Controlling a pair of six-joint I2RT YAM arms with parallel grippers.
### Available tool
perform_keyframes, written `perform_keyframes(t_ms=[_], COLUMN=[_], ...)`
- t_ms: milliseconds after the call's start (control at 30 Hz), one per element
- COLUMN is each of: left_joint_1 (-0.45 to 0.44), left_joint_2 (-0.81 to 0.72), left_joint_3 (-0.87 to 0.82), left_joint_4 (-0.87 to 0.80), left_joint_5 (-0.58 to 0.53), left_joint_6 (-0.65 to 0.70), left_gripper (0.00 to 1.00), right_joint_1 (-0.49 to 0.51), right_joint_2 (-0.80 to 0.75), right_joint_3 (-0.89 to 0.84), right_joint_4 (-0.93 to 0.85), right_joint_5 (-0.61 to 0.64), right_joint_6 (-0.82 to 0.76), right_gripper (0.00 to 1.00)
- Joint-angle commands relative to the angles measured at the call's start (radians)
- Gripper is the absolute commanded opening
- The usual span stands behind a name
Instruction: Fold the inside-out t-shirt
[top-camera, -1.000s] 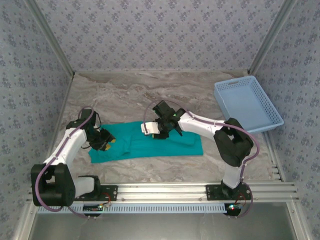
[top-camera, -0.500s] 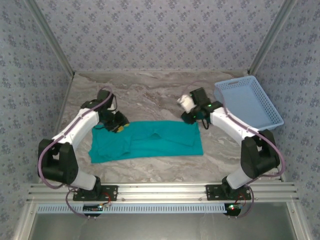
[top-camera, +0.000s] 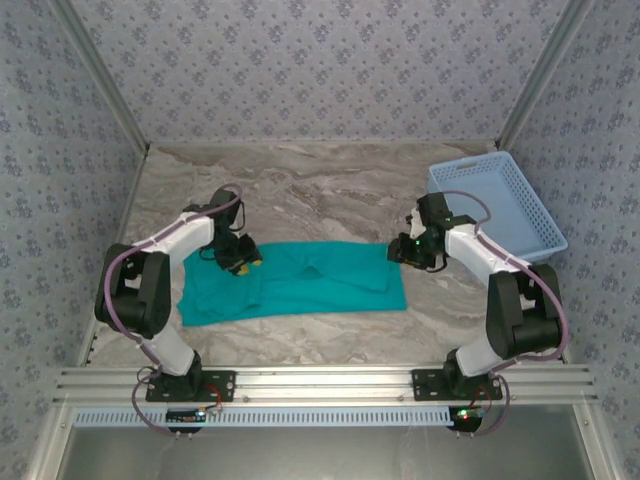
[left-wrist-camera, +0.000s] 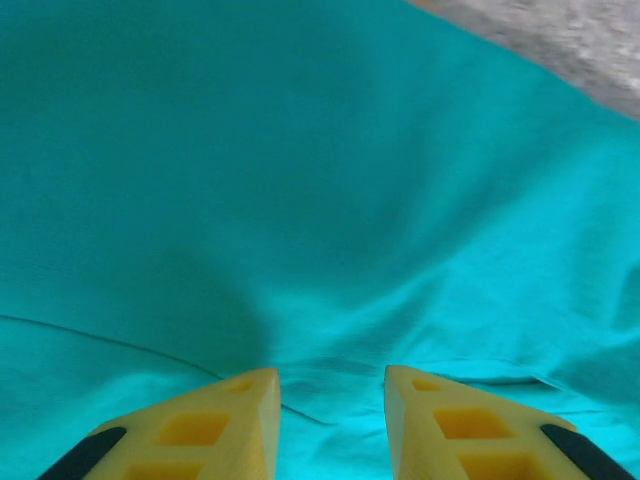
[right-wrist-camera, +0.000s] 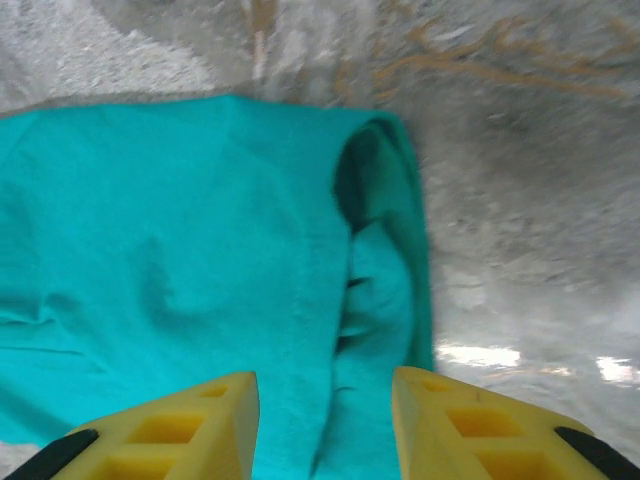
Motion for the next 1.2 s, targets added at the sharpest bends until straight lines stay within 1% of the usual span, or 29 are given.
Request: perform_keyframes(t_ms=[0, 200, 367, 400, 533, 700, 800, 933, 1067, 1167], left_joint_1=[0.039, 0.074, 0.089, 0.093, 0.106, 0.12, 0.132, 0.14, 0.143, 0.146], left_joint_2=[-0.047, -0.068, -0.066, -0.066, -0.064, -0.058, -0.055, -0.045, -0.04, -0.045], left_joint_3=[-0.036, -0.068, -0.093, -0.1, -0.118, -0.132, -0.152, -0.175, -0.184, -0.185], left_joint_4=[-0.015, -0.019, -0.011, -0.007, 0.007, 0.008, 0.022, 0.039, 0.046, 0.043], left_joint_5=[-0.014, -0.032, -0.037, -0.039, -0.047, -0.071, -0.074, -0.071, -0.07, -0.07], left_joint_6=[0.024, 0.037, 0.045, 0.045, 0.042, 0.053, 0.053, 0.051, 0.054, 0.056], left_gripper=[0.34, 0.34, 0.35, 0.35, 0.35, 0.35, 0.35, 0.35, 0.35, 0.35], right_joint_1=[0.039, 0.055, 0.12, 0.129, 0.155, 0.156, 0.166, 0.168, 0.164, 0.165], right_joint_2=[-0.006, 0.02, -0.024, -0.033, -0.058, -0.03, -0.029, -0.013, 0.005, 0.006], right_joint_3=[-0.009, -0.024, -0.044, -0.053, -0.122, -0.134, -0.147, -0.148, -0.166, -0.166], right_joint_4=[-0.024, -0.026, -0.069, -0.07, 0.008, 0.041, 0.091, 0.097, 0.116, 0.09], right_joint_5=[-0.009, 0.024, 0.081, 0.089, 0.084, 0.05, 0.018, 0.008, -0.008, 0.004], right_joint_6=[0.096, 0.143, 0.246, 0.287, 0.364, 0.359, 0.375, 0.387, 0.388, 0.379], right_gripper=[0.42, 0.45, 0.45, 0.46, 0.46, 0.44, 0.4, 0.35, 0.36, 0.4])
